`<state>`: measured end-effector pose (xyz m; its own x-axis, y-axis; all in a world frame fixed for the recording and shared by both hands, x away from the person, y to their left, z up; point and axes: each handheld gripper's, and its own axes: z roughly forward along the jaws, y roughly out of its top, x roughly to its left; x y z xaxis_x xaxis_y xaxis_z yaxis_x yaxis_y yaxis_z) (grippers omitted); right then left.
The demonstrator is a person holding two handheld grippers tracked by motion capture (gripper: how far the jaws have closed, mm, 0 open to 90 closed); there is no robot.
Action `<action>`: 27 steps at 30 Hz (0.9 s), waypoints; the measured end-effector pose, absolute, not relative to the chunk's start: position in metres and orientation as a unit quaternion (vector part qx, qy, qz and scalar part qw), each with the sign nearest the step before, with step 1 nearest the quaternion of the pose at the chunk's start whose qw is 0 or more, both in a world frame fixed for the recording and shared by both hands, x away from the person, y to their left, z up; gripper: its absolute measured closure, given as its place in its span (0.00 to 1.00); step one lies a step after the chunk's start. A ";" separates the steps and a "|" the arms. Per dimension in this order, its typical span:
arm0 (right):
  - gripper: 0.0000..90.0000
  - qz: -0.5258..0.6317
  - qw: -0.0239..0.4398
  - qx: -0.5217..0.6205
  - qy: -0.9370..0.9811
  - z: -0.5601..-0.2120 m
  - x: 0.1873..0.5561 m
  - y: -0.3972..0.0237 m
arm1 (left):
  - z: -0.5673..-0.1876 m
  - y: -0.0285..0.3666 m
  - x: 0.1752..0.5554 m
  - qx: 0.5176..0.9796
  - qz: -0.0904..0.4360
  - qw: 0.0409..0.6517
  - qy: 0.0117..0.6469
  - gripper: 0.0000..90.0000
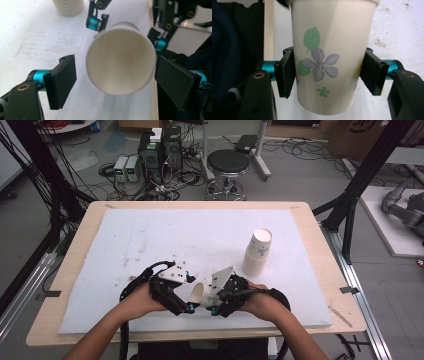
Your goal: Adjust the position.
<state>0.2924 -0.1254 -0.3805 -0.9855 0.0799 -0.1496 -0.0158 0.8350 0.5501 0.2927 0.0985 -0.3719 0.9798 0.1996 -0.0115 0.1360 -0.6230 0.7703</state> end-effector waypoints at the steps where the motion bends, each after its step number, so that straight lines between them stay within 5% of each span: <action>1: 0.40 0.287 0.083 0.017 0.954 -0.381 0.292 -0.125 | -0.373 0.101 0.292 0.895 0.036 0.434 0.093 0.20; 14: 0.39 0.419 0.104 0.101 0.896 -0.392 0.292 -0.176 | -0.394 0.136 0.289 0.819 0.038 0.549 0.163 0.20; 27: 0.38 0.541 0.126 0.171 0.814 -0.408 0.282 -0.223 | -0.420 0.155 0.286 0.779 0.078 0.588 0.204 0.22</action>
<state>0.2815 -0.2232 -0.4083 -0.9099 0.4145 -0.0193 0.1424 0.3555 0.9238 0.2857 0.1549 -0.4198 0.9049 0.4089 -0.1182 0.2253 -0.2244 0.9481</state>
